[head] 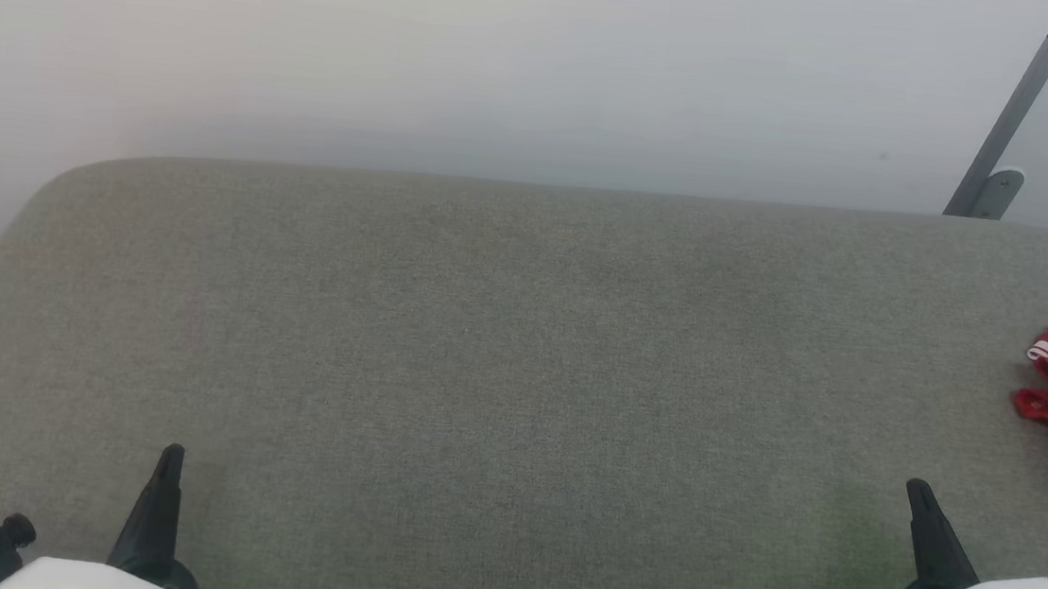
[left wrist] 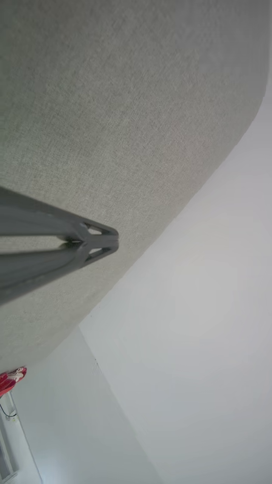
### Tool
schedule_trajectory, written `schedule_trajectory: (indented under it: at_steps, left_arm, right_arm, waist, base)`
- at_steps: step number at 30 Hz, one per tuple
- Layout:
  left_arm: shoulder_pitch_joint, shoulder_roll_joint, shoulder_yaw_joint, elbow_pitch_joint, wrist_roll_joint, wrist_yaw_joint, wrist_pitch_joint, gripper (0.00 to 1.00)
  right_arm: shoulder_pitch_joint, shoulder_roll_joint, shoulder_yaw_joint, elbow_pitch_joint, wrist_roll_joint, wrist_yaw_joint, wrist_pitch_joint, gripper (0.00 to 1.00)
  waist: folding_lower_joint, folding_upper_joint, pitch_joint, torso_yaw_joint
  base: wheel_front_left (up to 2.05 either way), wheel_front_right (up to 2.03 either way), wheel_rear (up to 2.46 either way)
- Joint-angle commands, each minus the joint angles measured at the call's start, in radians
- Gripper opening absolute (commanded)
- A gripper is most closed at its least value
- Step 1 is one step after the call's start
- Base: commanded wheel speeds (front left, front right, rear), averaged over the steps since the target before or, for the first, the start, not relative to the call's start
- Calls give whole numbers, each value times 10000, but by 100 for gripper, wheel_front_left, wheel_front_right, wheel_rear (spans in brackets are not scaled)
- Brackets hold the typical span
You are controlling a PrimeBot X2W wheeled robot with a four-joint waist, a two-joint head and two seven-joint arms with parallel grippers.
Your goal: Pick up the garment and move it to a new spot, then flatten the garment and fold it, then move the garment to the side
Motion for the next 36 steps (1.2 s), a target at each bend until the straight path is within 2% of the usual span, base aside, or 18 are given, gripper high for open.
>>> schedule_trajectory:
  at_steps: [1,36]
  left_arm:
    - [-304,-5,99,-71,-378,-14,110,0]
    - [-1114,-734,340,259,-3366,-27,1176,0]
  right_arm:
    - [-317,19,-91,-194,381,-2,87,0]
    - [-683,629,-417,-343,3808,-6,913,0]
  waist:
    - [0,0,5,0]
    - [0,0,95,-4]
  base:
    - [0,0,0]
    - [0,0,0]
